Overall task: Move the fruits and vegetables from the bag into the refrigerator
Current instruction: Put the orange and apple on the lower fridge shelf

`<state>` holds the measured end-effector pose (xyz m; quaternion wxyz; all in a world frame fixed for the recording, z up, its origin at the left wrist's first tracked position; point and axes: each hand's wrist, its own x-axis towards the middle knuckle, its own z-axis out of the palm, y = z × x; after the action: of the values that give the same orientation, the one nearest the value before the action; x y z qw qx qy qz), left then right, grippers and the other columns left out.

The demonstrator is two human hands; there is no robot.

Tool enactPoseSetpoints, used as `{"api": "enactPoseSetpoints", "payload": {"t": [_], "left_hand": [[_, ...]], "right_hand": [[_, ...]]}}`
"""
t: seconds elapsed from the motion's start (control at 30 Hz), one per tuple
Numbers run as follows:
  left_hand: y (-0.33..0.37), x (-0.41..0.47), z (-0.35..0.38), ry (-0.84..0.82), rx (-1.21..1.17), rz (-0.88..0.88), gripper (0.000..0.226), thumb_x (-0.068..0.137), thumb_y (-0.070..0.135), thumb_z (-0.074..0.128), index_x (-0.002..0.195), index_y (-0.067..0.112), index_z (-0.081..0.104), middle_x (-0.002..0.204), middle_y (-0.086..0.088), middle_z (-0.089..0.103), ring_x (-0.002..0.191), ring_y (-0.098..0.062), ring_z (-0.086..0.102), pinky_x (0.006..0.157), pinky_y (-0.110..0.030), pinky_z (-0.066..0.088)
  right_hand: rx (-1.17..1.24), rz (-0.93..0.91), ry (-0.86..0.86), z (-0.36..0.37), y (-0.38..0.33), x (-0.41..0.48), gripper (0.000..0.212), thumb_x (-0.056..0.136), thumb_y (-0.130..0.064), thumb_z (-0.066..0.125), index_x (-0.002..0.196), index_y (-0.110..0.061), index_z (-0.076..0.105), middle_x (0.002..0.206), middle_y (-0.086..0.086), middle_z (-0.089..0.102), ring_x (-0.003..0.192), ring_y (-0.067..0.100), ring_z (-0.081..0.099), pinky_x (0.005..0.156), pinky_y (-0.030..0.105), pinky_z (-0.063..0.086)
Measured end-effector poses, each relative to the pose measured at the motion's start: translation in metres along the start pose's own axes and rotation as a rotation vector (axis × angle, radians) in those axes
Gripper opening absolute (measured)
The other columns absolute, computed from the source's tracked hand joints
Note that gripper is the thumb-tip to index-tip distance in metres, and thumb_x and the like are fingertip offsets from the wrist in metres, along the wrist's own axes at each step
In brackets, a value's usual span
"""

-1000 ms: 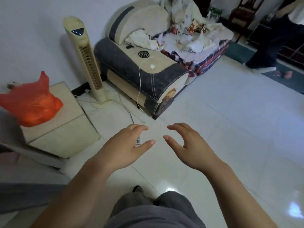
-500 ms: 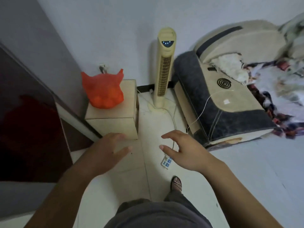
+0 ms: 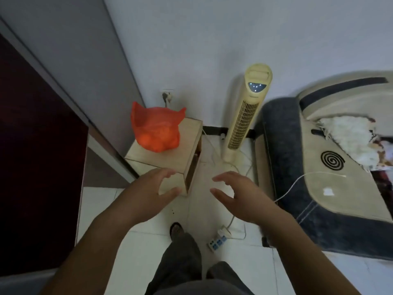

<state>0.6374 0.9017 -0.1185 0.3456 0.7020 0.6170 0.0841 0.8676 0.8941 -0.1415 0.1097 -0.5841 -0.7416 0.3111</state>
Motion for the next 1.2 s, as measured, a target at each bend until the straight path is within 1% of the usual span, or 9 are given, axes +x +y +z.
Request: {"api": "enactPoseSetpoints", "payload": {"t": [0.13,0.23,0.37,0.5,0.67,0.93,1.07,1.13,1.2], "left_hand": [[-0.037,0.033,-0.019,0.041,-0.017,-0.094,0.051,0.086,0.050,0.053,0.132,0.031,0.043,0.131,0.010,0.049,0.110,-0.006,0.049,0.088,-0.025,0.042],[-0.062,0.072,-0.037,0.058,-0.057,-0.133,0.049,0.085,0.050,0.055,0.130,0.031,0.046,0.127,0.012,0.051,0.106,-0.007,0.053,0.089,-0.028,0.045],[-0.089,0.142,-0.073,0.041,-0.083,-0.096,0.043,0.086,0.045,0.056,0.126,0.029,0.049,0.127,0.011,0.053,0.109,-0.006,0.050,0.087,-0.026,0.043],[-0.110,0.212,-0.114,0.042,-0.117,-0.104,0.043,0.087,0.039,0.058,0.127,0.025,0.051,0.127,0.007,0.052,0.114,-0.012,0.050,0.090,-0.032,0.047],[-0.143,0.287,-0.137,0.058,-0.051,-0.047,0.039,0.087,0.034,0.058,0.123,0.020,0.054,0.125,0.000,0.057,0.108,-0.014,0.054,0.089,-0.028,0.044],[-0.206,0.354,-0.118,-0.031,-0.041,-0.099,0.043,0.089,0.036,0.056,0.128,0.020,0.050,0.132,0.003,0.051,0.117,-0.012,0.049,0.096,-0.028,0.042],[-0.236,0.377,-0.088,-0.100,-0.075,-0.153,0.045,0.088,0.037,0.057,0.130,0.022,0.048,0.133,0.002,0.050,0.116,-0.016,0.051,0.097,-0.034,0.043],[-0.246,0.391,-0.076,-0.090,-0.107,-0.169,0.044,0.088,0.034,0.057,0.130,0.021,0.049,0.132,0.001,0.050,0.119,-0.016,0.050,0.100,-0.035,0.041],[-0.253,0.407,-0.066,-0.059,-0.126,-0.177,0.043,0.089,0.032,0.057,0.129,0.019,0.050,0.131,0.001,0.051,0.119,-0.014,0.049,0.099,-0.031,0.041]], "right_hand": [[-0.003,-0.060,-0.026,-0.002,-0.011,0.061,0.039,0.090,-0.046,0.049,0.126,-0.030,0.050,0.128,-0.012,0.050,0.103,-0.003,0.043,0.085,0.014,0.033],[-0.017,-0.086,-0.046,-0.005,-0.014,0.112,0.039,0.091,-0.046,0.048,0.126,-0.029,0.050,0.128,-0.012,0.051,0.106,-0.001,0.046,0.085,0.012,0.033],[-0.026,-0.068,-0.053,-0.014,-0.023,0.189,0.039,0.092,-0.044,0.047,0.126,-0.027,0.051,0.129,-0.009,0.052,0.111,0.004,0.049,0.088,0.017,0.036],[-0.023,-0.053,-0.046,-0.015,-0.034,0.263,0.038,0.092,-0.043,0.047,0.126,-0.025,0.052,0.128,-0.007,0.054,0.112,0.006,0.049,0.090,0.018,0.036],[-0.023,-0.058,-0.014,-0.002,-0.040,0.345,0.038,0.092,-0.040,0.049,0.126,-0.023,0.052,0.128,-0.004,0.054,0.112,0.009,0.050,0.091,0.020,0.038],[-0.011,-0.088,-0.137,0.040,-0.021,0.446,0.034,0.092,-0.037,0.050,0.123,-0.022,0.054,0.122,-0.002,0.056,0.105,0.012,0.053,0.085,0.022,0.039],[-0.018,-0.078,-0.215,0.073,0.006,0.483,0.036,0.092,-0.038,0.050,0.124,-0.022,0.054,0.123,-0.002,0.056,0.107,0.013,0.053,0.085,0.023,0.040],[-0.025,-0.085,-0.246,0.089,0.018,0.503,0.035,0.092,-0.037,0.050,0.123,-0.021,0.054,0.123,-0.001,0.056,0.106,0.014,0.053,0.083,0.022,0.040],[-0.046,-0.096,-0.272,0.101,0.025,0.524,0.036,0.093,-0.037,0.049,0.124,-0.020,0.053,0.124,0.000,0.055,0.107,0.015,0.053,0.084,0.022,0.040]]}}
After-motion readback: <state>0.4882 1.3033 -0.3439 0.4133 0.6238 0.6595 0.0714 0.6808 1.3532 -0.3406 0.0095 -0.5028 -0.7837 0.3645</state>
